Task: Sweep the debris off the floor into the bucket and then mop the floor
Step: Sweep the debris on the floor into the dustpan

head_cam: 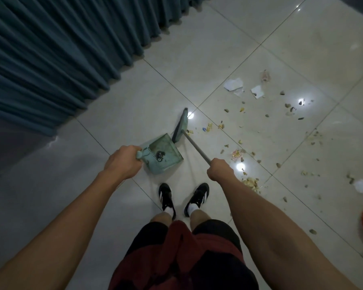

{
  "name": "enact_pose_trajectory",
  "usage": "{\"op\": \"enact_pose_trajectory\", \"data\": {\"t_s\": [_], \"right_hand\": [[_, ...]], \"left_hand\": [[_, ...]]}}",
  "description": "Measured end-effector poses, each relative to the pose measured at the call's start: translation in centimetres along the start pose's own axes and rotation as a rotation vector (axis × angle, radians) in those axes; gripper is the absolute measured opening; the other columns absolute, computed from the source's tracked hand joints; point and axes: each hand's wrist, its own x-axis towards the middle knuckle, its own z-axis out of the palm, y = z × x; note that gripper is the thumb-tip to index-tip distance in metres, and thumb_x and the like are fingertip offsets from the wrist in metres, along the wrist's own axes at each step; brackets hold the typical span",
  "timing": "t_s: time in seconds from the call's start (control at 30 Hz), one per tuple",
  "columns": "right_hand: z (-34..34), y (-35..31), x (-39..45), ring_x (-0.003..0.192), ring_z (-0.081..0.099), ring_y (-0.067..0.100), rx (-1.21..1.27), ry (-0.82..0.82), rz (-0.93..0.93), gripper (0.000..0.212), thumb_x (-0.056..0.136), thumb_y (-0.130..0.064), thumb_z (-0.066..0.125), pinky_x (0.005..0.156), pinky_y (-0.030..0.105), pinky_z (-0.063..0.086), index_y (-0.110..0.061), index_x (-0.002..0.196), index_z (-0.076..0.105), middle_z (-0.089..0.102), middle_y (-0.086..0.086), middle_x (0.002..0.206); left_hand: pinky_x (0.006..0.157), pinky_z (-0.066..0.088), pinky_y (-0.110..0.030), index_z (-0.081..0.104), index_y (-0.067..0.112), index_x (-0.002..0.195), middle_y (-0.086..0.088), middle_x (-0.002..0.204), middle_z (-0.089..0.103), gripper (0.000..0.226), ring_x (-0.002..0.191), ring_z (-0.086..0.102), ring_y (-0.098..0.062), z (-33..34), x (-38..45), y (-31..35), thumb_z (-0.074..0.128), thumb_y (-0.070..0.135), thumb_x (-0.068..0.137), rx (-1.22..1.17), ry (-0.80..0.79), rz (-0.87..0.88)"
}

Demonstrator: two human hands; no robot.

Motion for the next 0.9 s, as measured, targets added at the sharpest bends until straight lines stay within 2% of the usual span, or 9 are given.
{"op": "enact_pose_trajectory", "data": {"t_s": [0.13,0.23,0.4,0.5,0.67,0.8,0.9], "right_hand": [[0.6,-0.2,-1.0,0.08,0.058,0.023,-0.035,0.037,0.039,0.029,0.093,-0.013,0.049,0.069,0.034,0.053,-0.01,0.12,0.057,0.053,0.003,0.091],[1.5,-0.1,-2.3,0.078,0.059,0.022,-0.028,0.06,0.078,0.028,0.095,-0.014,0.048,0.068,0.033,0.053,-0.01,0.12,0.058,0.054,0.002,0.089],[3.8,2.0,-5.1,0.082,0.06,0.022,-0.008,0.072,0.183,0.028,0.096,-0.014,0.046,0.067,0.032,0.051,-0.01,0.121,0.057,0.064,0.007,0.106],[5.2,4.1,-6.9,0.091,0.065,0.024,0.051,0.081,0.27,0.028,0.096,-0.013,0.045,0.068,0.033,0.05,-0.01,0.121,0.057,0.063,0.007,0.108],[7.4,8.2,-10.1,0.092,0.065,0.024,0.179,0.105,0.391,0.031,0.095,-0.01,0.043,0.078,0.035,0.056,-0.012,0.123,0.059,0.064,0.007,0.108],[9.4,12.4,-12.8,0.082,0.059,0.023,0.245,0.102,0.471,0.029,0.098,-0.016,0.046,0.069,0.031,0.049,-0.013,0.124,0.059,0.063,0.006,0.104],[11.1,15.7,-15.2,0.092,0.065,0.024,0.299,0.112,0.516,0.032,0.096,-0.012,0.044,0.068,0.03,0.047,-0.012,0.125,0.059,0.064,0.007,0.108]], "left_hand": [[0.069,0.054,-0.032,0.065,0.026,0.086,-0.001,0.082,0.065,0.017,0.076,0.064,-0.028,-1.0,1.6,0.2,0.058,0.011,0.087,0.025,-0.027,0.058],[0.071,0.054,-0.032,0.063,0.029,0.087,-0.001,0.084,0.065,0.016,0.078,0.065,-0.028,-1.5,2.6,0.1,0.06,0.014,0.088,0.05,-0.048,0.119],[0.073,0.056,-0.035,0.068,0.028,0.093,-0.003,0.088,0.067,0.011,0.08,0.065,-0.028,-1.8,3.5,0.1,0.064,0.017,0.089,0.064,-0.079,0.207],[0.071,0.056,-0.035,0.067,0.024,0.088,-0.003,0.085,0.067,0.009,0.077,0.064,-0.027,-1.6,3.5,0.9,0.063,0.016,0.089,0.086,-0.091,0.261],[0.066,0.051,-0.031,0.064,0.025,0.088,-0.004,0.085,0.066,0.013,0.076,0.063,-0.026,0.2,2.3,4.3,0.06,0.012,0.09,0.157,-0.114,0.362],[0.063,0.05,-0.03,0.061,0.027,0.085,-0.003,0.084,0.065,0.014,0.073,0.062,-0.023,2.7,0.6,8.1,0.059,0.014,0.092,0.224,-0.112,0.439],[0.065,0.048,-0.03,0.062,0.027,0.088,-0.003,0.086,0.065,0.01,0.075,0.063,-0.026,4.6,-1.1,10.9,0.059,0.017,0.091,0.27,-0.109,0.481]]}}
